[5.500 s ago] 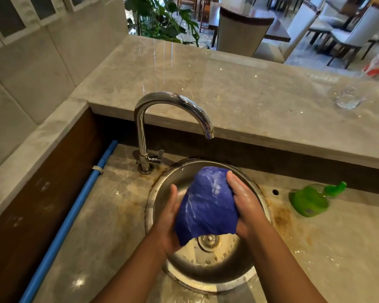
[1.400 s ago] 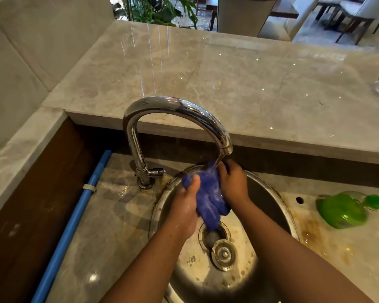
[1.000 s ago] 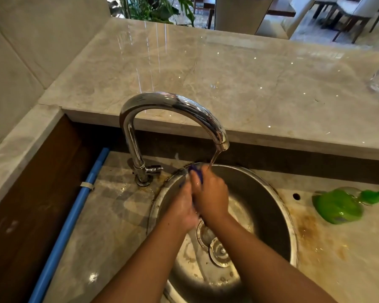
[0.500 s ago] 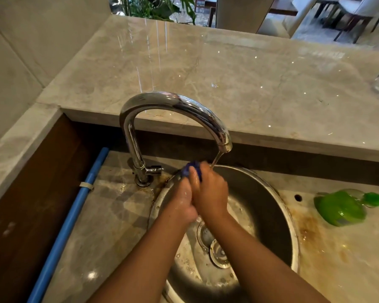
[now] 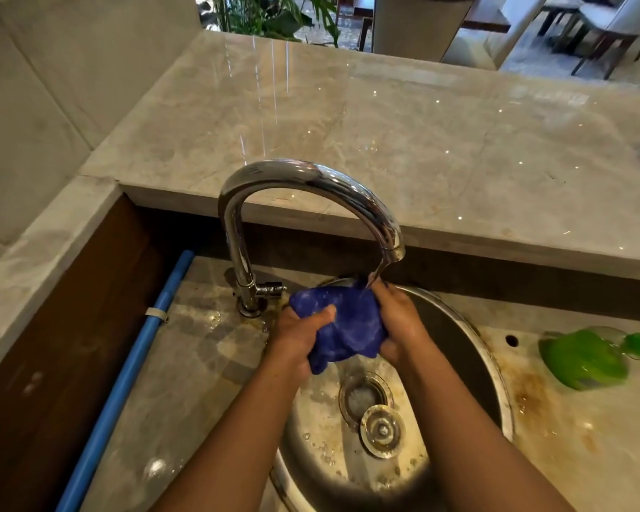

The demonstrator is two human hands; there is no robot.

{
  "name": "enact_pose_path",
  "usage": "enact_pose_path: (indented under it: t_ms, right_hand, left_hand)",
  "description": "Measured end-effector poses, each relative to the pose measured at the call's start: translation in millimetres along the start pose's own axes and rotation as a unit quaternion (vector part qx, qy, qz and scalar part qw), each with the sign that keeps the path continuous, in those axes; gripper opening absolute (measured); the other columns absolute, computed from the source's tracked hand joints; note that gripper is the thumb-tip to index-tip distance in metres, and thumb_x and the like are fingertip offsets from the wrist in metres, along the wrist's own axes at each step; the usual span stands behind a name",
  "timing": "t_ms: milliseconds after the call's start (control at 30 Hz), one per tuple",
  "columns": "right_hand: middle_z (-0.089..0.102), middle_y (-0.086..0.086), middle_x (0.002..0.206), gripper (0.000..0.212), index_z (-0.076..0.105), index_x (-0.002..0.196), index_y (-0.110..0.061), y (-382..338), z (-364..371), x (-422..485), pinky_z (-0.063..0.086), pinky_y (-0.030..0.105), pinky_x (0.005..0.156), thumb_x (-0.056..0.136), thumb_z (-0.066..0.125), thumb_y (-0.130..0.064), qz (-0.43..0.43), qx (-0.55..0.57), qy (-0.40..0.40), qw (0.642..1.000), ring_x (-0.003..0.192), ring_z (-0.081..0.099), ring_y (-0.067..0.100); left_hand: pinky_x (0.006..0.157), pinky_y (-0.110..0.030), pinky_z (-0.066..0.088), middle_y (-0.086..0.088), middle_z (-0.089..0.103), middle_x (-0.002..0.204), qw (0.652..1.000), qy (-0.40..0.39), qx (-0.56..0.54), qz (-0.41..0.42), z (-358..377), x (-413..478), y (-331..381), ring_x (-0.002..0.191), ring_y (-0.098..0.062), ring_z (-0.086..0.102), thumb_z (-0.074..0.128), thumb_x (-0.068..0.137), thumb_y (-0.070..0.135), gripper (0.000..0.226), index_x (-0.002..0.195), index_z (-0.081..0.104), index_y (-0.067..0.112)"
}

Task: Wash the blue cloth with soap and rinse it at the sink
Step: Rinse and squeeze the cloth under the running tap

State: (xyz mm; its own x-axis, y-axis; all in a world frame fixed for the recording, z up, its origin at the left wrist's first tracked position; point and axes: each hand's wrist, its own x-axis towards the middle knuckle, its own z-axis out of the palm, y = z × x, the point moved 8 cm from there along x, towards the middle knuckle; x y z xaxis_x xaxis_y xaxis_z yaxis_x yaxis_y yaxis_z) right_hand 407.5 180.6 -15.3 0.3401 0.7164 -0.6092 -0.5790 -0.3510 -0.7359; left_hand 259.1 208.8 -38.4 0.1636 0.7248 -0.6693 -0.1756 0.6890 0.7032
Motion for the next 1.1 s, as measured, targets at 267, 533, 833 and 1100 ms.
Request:
enact_pose_path:
  t_ms: [267,533,833,1100]
  right_hand:
    - [0.067,0.000,0.080,0.025,0.064,0.097,-0.017,-23,47,-63,0.049,0.032,0.064,0.100,0.048,-0.036,-0.339,-0.422,0.071,0.838,0.070,0.063,0.016]
    - [0.066,0.002,0.093,0.023,0.063,0.108,-0.015,-26,3,8,0.048,0.033,0.076,0.102,0.048,-0.031,-0.208,-0.364,0.127,0.899,0.093,0.065,0.025]
    - [0.063,-0.016,0.083,0.004,0.059,0.100,-0.027,-24,31,-64,0.047,0.013,0.066,0.099,0.056,-0.026,-0.348,-0.372,0.049,0.859,0.076,0.061,-0.002]
    - [0.067,0.001,0.092,0.011,0.059,0.100,-0.018,-25,-14,2,0.054,0.040,0.080,0.102,0.049,-0.024,-0.210,-0.293,0.122,0.925,0.090,0.067,0.024]
  left_hand:
    - [0.070,-0.033,0.055,-0.011,0.067,0.083,0.998,-0.018,0.044,-0.037,31,-2,1,0.074,-0.021,0.066,0.044,0.101,0.039,0.033,0.092,0.063,0.013]
    - [0.095,-0.052,0.055,-0.015,0.070,0.116,0.996,-0.089,0.003,0.019,41,-9,-5,0.104,-0.031,0.070,0.067,0.090,0.011,0.038,0.126,0.055,0.015]
    - [0.065,-0.027,0.052,-0.003,0.065,0.078,0.992,-0.082,-0.069,-0.065,56,-20,-9,0.073,-0.015,0.061,0.039,0.105,0.030,0.025,0.095,0.058,0.017]
    - [0.092,-0.049,0.056,-0.016,0.071,0.114,0.990,-0.122,-0.061,-0.019,55,-23,-11,0.100,-0.031,0.071,0.057,0.095,0.004,0.032,0.126,0.055,0.013]
